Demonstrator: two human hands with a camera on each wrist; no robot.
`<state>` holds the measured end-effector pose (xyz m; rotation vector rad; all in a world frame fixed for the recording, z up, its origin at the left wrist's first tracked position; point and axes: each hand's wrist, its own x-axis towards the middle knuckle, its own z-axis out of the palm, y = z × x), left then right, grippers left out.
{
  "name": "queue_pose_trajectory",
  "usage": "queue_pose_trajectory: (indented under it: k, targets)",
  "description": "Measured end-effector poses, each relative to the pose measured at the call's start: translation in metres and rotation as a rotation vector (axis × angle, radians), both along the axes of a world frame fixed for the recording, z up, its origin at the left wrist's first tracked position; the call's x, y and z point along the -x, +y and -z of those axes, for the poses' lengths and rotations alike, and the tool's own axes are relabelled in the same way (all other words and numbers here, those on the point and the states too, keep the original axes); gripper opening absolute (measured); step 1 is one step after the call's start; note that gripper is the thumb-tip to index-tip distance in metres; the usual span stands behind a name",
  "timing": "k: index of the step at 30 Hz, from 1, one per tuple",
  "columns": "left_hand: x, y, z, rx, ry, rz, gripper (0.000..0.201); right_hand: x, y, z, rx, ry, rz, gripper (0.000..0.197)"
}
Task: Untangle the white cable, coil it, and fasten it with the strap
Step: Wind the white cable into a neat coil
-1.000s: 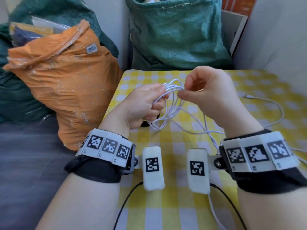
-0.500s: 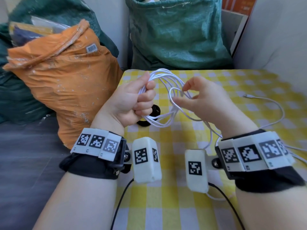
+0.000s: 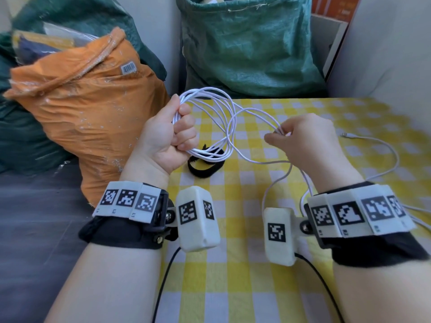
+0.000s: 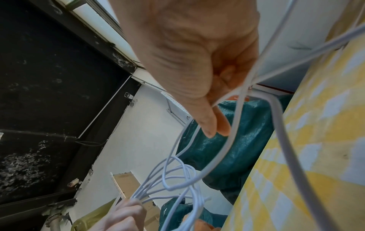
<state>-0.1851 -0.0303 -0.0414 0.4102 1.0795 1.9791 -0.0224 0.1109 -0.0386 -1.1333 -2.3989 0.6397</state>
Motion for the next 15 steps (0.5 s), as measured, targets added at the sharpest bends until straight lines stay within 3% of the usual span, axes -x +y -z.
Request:
queue_pose_trajectory:
  k: [3, 8, 10, 12, 15]
  targets:
    - [-0.0004, -0.0001, 0.0000, -0.005, 0.007, 0.009, 0.040, 0.0001, 0.0024, 0.0020, -0.056, 0.066, 0.059, 0.035]
    - [-0.0020, 0.0000, -0.0008, -0.016, 0.020, 0.033, 0.041, -0.0004, 0.0031, 0.0010, -0.135, 0.280, 0.103, 0.021]
    - [-0.0014, -0.0007, -0.0016, -0.033, 0.016, 0.052, 0.041, -0.0029, 0.0022, -0.0031, -0.175, 0.307, 0.085, 0.037]
    - [-0.0010, -0.0011, -0.0019, -0.036, 0.015, 0.073, 0.041, -0.0049, 0.0036, -0.0054, -0.121, 0.172, 0.041, 0.053]
    - [-0.0029, -0.0002, -0.0009, 0.015, 0.042, 0.122, 0.040, -0.0031, 0.0085, 0.0017, 0.052, -0.098, -0.003, 0.051]
